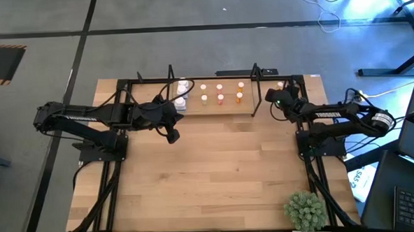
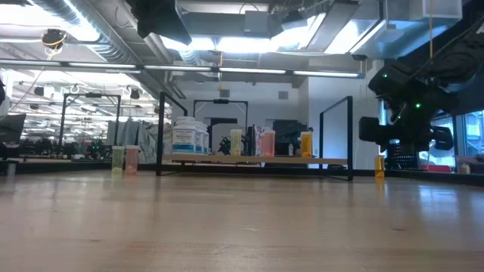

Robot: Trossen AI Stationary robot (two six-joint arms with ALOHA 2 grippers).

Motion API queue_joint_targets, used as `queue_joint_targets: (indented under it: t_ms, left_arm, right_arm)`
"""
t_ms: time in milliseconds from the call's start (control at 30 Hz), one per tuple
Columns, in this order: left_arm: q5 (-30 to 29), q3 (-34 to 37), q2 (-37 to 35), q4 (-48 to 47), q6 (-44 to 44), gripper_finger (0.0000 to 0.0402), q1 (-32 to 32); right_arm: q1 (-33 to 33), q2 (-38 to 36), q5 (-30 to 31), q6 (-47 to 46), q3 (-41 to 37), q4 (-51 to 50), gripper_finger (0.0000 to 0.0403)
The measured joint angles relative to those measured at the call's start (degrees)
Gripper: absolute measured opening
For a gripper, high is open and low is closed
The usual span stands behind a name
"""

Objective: Pick and place medicine bottles onto shelf by color
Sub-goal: Put the orange pill bottle on the shelf aligned with the other orange pill bottles

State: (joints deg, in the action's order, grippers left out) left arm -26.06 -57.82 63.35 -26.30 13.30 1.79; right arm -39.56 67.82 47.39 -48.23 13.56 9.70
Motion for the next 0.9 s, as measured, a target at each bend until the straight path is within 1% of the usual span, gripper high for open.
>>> queue_joint_targets:
  t_ms: [167,233,433,600,900]
  left_arm:
    - [0.0,0.0,0.0,0.0,0.0,0.0000,0.0]
    - [0.0,0.0,0.0,0.0,0.0,0.0000,0.0]
    - [0.0,0.0,0.0,0.0,0.0,0.0000,0.0]
    - [0.0,0.0,0.0,0.0,0.0,0.0000,0.0]
    - [0.0,0.0,0.0,0.0,0.0,0.0000,0.0]
  right_arm:
    - [-3.1,0.1,-5.5,-1.0,0.0,1.7,0.0204]
    - [-4.1,0.1,-6.5,-0.9,0.0,2.4,0.0204]
    - [-5.9,0.1,-7.0,-0.9,0.0,3.0,0.0204]
    - [-7.3,0.1,-12.1,-0.8,0.0,3.0,0.0204]
    - [-8.8,1.4,-13.1,1.0,0.0,4.1,0.0204]
